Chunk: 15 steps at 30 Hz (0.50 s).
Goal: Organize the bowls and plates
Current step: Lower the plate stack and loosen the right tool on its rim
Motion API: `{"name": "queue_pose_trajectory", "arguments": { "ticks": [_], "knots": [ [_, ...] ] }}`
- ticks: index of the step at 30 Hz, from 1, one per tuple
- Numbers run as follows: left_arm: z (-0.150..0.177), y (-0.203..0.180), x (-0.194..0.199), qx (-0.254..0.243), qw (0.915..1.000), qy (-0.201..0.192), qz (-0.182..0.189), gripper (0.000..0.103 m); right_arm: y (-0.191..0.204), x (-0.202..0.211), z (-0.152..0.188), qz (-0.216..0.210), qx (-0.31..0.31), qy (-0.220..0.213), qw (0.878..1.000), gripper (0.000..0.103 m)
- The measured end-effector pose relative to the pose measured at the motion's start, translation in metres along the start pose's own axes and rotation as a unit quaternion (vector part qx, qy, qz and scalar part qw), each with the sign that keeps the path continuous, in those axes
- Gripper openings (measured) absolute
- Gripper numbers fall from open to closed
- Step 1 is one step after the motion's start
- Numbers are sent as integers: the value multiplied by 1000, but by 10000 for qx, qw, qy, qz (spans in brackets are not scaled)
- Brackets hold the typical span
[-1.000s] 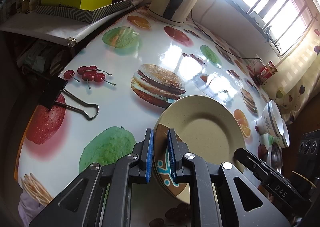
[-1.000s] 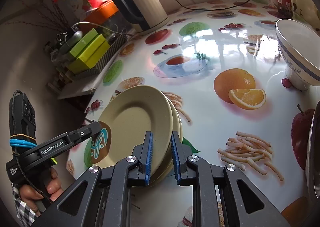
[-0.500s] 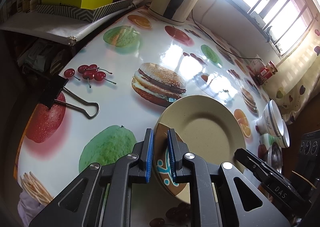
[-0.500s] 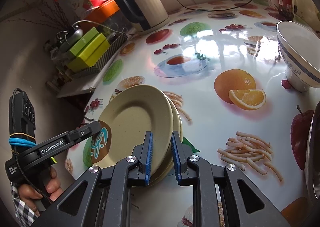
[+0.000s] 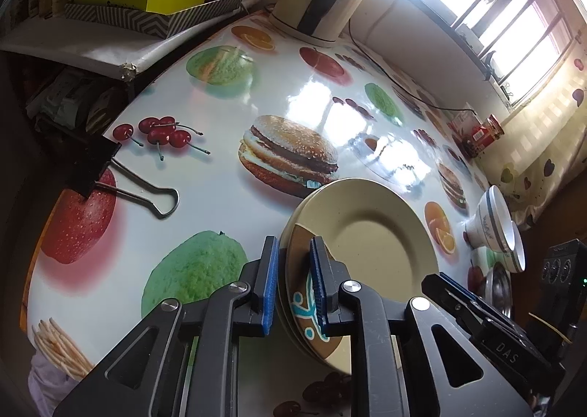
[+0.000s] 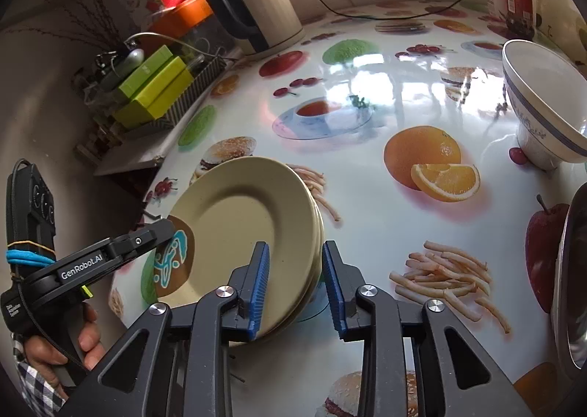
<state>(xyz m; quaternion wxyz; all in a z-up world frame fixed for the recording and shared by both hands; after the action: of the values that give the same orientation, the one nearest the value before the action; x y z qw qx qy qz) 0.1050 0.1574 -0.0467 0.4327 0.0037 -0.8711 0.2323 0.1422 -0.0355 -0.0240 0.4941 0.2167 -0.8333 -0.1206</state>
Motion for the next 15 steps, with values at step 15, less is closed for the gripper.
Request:
{"name": "queue_pose_trajectory", "arguments": {
  "ticks": [15],
  "knots": [
    [5,7,-12,213,9986,241,421,35,-5,-15,0,-138,-186,236,9995,42]
  ]
}}
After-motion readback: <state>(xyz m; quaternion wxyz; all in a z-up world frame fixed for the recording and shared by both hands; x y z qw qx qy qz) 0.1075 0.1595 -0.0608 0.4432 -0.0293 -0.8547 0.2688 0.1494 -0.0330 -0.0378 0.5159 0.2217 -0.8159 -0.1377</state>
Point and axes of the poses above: each gripper's, at about its wrist camera, not at the fingertips, and x roughly against the way its jaws point, y to its left, z to its underside, the point moved 3 cm from there along -x, roughly the way its jaws point, and after that the axes turned 4 degrees about -y, right-handed, at the moved point
